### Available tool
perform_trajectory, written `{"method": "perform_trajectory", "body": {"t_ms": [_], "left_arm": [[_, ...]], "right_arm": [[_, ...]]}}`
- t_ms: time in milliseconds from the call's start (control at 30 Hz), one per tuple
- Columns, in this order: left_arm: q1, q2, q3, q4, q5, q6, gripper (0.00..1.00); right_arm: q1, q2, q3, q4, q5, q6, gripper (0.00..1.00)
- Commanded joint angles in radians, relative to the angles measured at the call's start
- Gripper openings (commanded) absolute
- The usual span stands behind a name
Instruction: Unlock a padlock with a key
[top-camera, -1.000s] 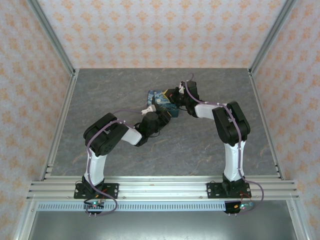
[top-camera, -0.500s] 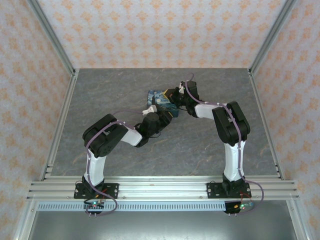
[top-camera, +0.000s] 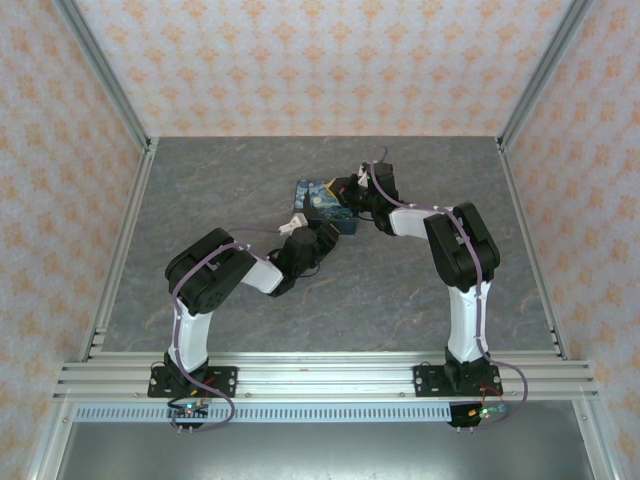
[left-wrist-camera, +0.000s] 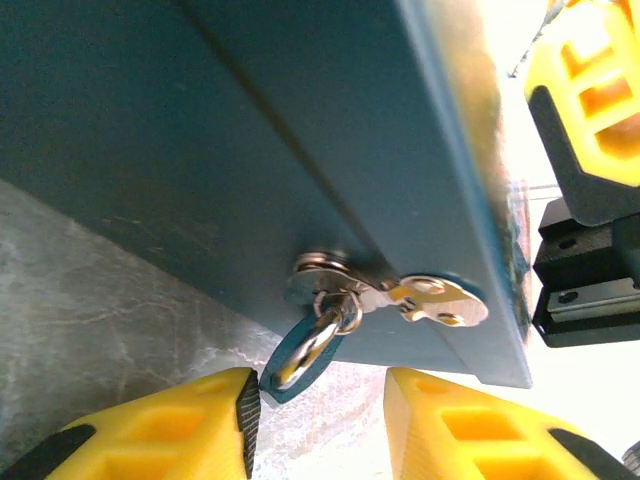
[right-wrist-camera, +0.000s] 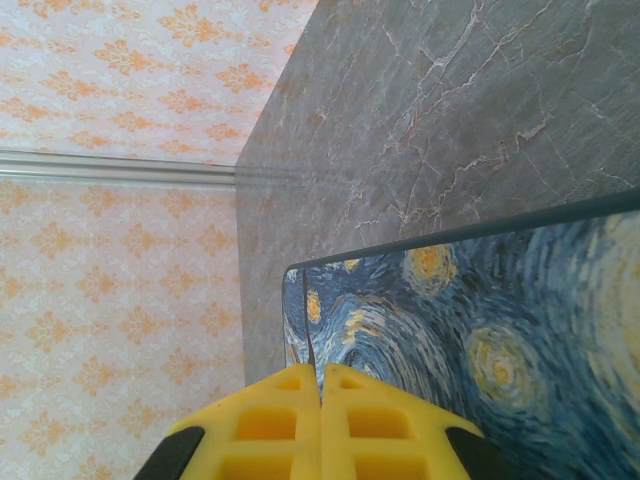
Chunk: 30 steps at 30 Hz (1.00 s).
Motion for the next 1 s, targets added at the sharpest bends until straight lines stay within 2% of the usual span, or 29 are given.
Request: {"method": "perform_trajectory", "body": {"t_ms": [0,233,600,967], "left_arm": [[-0.004,0.011,-0.019,0.044,-0.075,-0.04,0.38],[-0.01,0.036,0.008,0.052,-0.045,-0.029,0.38],[-0.016,0.036,0.072,-0.137,-0.087,0.099,0.36],[-0.016,0.059,0.075,-0.111,-0.099,0.083,0.26]], "right_arm": [[0.003,0.059,-0.041,-0.064,0.012,-0.006,0.0],[0.003,0.059,-0.041,-0.062,0.012,-0.004,0.0],[0.004,0.059,-0.041,-0.059,0.011,0.002,0.0],[0.005,0.061,-0.046,-0.056,0.011,0.004,0.0]]}}
